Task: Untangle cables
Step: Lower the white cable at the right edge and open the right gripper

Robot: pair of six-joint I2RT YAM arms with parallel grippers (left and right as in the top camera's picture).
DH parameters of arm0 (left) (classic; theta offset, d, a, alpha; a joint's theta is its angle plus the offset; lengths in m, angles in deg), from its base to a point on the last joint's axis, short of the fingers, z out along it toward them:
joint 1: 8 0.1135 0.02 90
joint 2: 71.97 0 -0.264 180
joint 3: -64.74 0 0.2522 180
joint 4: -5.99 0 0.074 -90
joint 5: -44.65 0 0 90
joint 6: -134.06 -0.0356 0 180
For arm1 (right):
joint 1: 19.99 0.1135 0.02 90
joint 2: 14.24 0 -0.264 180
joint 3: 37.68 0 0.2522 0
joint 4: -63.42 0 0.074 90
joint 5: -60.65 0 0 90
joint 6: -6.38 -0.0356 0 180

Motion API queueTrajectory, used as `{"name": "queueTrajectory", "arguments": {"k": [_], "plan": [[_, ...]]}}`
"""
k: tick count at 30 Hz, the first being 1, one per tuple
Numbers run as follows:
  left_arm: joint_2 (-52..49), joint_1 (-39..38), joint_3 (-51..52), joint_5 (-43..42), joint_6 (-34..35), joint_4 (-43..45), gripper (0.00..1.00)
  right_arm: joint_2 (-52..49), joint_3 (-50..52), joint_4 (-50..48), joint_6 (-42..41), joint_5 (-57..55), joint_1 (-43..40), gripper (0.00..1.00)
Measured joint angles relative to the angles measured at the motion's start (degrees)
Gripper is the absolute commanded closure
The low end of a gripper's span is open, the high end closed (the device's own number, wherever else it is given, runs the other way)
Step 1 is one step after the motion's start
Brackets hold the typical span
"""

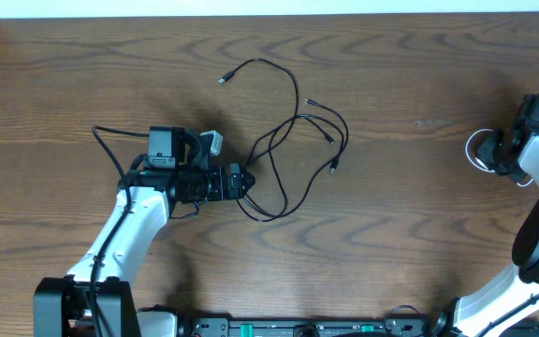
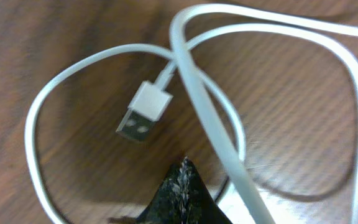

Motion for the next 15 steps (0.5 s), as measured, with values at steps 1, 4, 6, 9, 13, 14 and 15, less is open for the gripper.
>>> {"name": "queueTrajectory", "arguments": {"k": [1,4,6,9,13,14,15], "plan": [[0.0,0.0,0.0,0.0,0.0,0.0,0.00,0.0,0.0,0.2,-0.1,-0.9,0.0,0.93],[0.0,0.0,0.0,0.0,0.0,0.0,0.00,-0.1,-0.1,0.5,-0.5,-2.5,0.0,0.89],[0.0,0.0,0.0,0.0,0.0,0.0,0.00,-0.1,-0.1,0.5,-0.8,-3.0,0.0,0.88],[0.0,0.0,0.0,0.0,0.0,0.0,0.00,-0.1,-0.1,0.5,-0.8,-3.0,0.0,0.85],[0.0,0.0,0.0,0.0,0.0,0.0,0.00,-0.2,0.0,-1.0,1.0,-1.3,-0.1,0.80],[0.0,0.0,0.0,0.0,0.0,0.0,0.00,-0.2,0.0,-1.0,1.5,-0.8,0.0,0.79],[0.0,0.0,0.0,0.0,0.0,0.0,0.00,-0.2,0.0,-1.0,1.9,-0.3,0.0,0.79]]}}
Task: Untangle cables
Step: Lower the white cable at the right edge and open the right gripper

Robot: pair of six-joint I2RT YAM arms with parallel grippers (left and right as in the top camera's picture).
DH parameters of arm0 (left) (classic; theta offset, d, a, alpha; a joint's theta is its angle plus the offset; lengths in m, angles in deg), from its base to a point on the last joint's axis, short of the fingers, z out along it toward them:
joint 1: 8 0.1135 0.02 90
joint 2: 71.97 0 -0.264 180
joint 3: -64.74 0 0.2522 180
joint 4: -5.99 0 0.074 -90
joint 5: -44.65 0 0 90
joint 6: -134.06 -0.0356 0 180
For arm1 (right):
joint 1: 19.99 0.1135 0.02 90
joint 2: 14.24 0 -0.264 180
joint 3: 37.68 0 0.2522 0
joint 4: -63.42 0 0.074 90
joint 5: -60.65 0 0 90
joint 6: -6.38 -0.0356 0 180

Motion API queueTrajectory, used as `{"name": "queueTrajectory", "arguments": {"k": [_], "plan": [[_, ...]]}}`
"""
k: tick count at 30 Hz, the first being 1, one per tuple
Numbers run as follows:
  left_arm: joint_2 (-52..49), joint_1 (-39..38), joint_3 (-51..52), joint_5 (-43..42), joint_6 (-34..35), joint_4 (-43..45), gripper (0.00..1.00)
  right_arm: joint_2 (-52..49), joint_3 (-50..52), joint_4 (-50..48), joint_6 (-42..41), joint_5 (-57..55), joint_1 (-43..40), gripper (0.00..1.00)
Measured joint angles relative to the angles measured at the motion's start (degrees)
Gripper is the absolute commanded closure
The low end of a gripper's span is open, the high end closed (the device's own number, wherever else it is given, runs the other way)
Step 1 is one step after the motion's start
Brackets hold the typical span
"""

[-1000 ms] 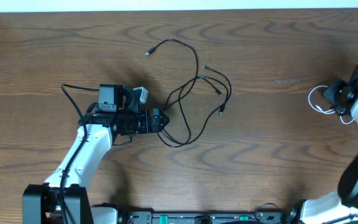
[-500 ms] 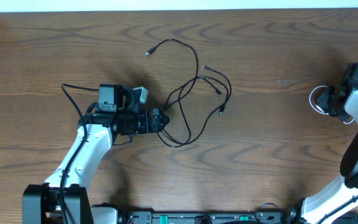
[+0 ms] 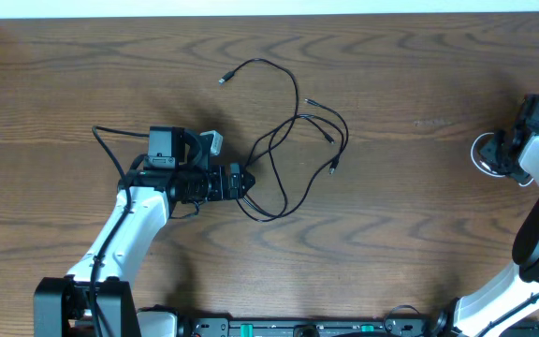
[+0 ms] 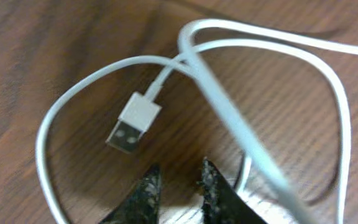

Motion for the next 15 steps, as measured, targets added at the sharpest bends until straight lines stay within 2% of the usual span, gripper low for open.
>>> {"name": "queueTrajectory", "arguments": {"k": [6,13,15], "plan": [[0.0,0.0,0.0,0.0,0.0,0.0,0.00,1.4,0.4,2.5,1.3,3.4,1.1,0.75],[0.0,0.0,0.0,0.0,0.0,0.0,0.00,4.1,0.8,2.8,2.1,8.2,6.5,0.73],[0.0,0.0,0.0,0.0,0.0,0.0,0.00,4.3,0.8,2.8,2.3,8.5,8.4,0.67]]}}
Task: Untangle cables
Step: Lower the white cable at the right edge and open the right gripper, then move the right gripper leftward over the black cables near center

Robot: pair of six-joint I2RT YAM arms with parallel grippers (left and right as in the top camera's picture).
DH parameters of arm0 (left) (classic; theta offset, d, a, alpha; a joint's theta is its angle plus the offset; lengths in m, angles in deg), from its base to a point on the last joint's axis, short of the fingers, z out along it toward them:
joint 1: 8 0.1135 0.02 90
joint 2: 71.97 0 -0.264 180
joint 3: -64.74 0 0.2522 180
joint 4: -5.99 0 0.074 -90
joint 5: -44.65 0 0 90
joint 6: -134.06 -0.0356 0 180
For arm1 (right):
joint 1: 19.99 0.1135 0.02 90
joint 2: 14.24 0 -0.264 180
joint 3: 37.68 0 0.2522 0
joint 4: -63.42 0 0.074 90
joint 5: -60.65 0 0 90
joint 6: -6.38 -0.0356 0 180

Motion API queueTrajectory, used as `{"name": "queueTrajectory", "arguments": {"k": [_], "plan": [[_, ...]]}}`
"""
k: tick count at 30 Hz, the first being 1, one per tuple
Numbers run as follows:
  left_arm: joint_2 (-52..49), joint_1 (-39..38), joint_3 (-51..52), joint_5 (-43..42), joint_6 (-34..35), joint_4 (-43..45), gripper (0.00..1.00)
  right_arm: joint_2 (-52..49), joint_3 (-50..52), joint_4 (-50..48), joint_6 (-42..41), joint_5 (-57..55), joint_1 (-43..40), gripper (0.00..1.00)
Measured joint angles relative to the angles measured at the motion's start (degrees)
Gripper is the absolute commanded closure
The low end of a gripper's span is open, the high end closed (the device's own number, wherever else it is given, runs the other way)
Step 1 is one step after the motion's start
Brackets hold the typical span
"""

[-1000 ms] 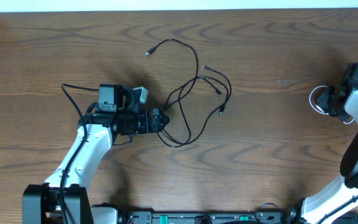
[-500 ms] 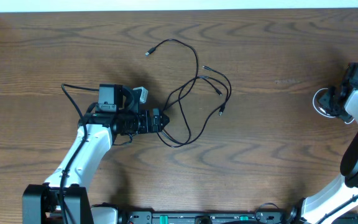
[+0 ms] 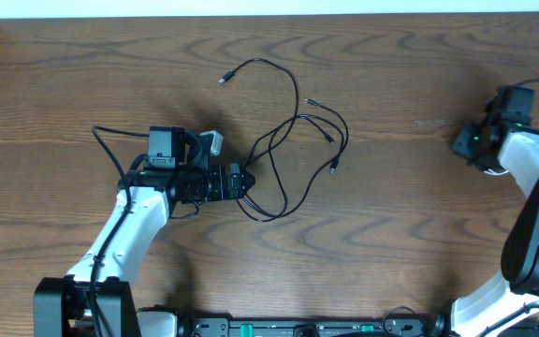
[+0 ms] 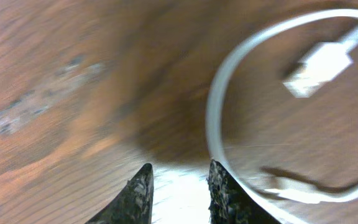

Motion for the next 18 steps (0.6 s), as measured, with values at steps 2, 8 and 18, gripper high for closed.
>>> {"name": "queueTrajectory", "arguments": {"k": [2,8,18], "plan": [[0.0,0.0,0.0,0.0,0.0,0.0,0.00,0.0,0.0,0.0,-0.2,0.3,2.1,0.50],[0.0,0.0,0.0,0.0,0.0,0.0,0.00,0.0,0.0,0.1,0.4,1.0,8.5,0.43],[0.0,0.0,0.0,0.0,0.0,0.0,0.00,0.0,0.1,0.4,0.5,1.0,18.8,0.62]]}}
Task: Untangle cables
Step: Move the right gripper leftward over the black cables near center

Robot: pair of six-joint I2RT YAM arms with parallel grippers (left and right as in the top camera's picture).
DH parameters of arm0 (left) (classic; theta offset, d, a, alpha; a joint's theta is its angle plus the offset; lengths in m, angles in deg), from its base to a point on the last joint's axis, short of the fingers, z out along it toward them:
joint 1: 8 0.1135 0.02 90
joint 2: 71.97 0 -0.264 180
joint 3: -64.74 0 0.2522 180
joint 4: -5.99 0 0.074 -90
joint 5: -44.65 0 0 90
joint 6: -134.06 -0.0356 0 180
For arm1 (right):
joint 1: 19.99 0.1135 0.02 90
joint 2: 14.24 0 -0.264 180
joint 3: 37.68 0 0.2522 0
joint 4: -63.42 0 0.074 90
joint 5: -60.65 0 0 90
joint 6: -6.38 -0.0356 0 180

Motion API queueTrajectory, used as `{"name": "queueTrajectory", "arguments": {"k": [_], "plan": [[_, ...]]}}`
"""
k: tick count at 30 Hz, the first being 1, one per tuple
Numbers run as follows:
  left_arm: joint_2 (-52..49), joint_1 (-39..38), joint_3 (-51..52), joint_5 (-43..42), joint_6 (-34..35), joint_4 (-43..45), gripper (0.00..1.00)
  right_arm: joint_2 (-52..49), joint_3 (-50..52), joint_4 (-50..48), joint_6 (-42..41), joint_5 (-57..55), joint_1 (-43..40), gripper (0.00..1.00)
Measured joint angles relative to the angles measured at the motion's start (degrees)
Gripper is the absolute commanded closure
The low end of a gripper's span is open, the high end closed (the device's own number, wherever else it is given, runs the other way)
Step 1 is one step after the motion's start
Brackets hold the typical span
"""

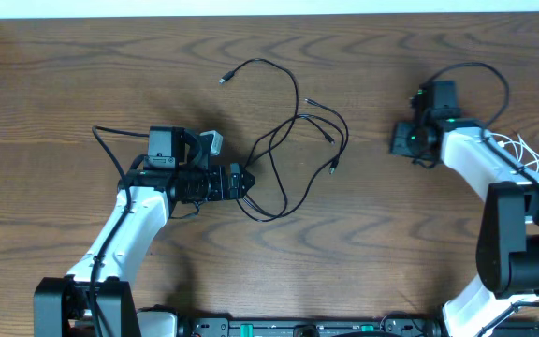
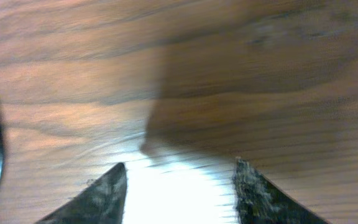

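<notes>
A thin black cable with several small plugs lies looped and crossed at the table's middle. My left gripper sits at the tangle's lower left loop, its fingers together on the black cable. My right gripper hovers right of the tangle, apart from it. In the right wrist view my right gripper is wide open over bare wood, with nothing between its fingers. A dark cable strand shows at that view's left edge. A white cable lies at the far right.
The brown wooden table carries only the cables. The right arm's own black lead arcs above its wrist. The left arm's lead loops at the left. The table's back edge meets a white strip.
My right gripper has moved left from near the white cable toward the black tangle and its jaws stand wider. The white cable has left its wrist view. The left arm has not moved.
My right gripper was shut over the white cable's loop and USB plug at the far right. Then its jaws were slightly apart there. Then it was left of the loop, and now it is open near the black tangle. My left gripper stayed on the black cable.
</notes>
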Motion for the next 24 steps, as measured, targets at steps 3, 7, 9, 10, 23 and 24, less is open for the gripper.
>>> {"name": "queueTrajectory", "arguments": {"k": [3,7,9,10,23,24], "plan": [[0.0,0.0,0.0,0.0,0.0,0.0,0.00,0.0,0.0,-0.6,0.1,0.0,2.7,0.78],[0.0,0.0,0.0,0.0,0.0,0.0,0.00,0.0,0.0,-1.6,-0.2,0.1,6.2,0.99],[0.0,0.0,0.0,0.0,0.0,0.0,0.00,0.0,0.0,-1.8,-0.1,0.1,7.4,0.99],[0.0,0.0,0.0,0.0,0.0,0.0,0.00,0.0,0.0,-1.9,-0.1,0.1,7.8,0.95],[0.0,0.0,0.0,0.0,0.0,0.0,0.00,0.0,0.0,-2.3,0.1,0.1,10.8,0.06],[0.0,0.0,0.0,0.0,0.0,0.0,0.00,0.0,0.0,-2.3,-0.1,0.1,10.9,0.01]]}}
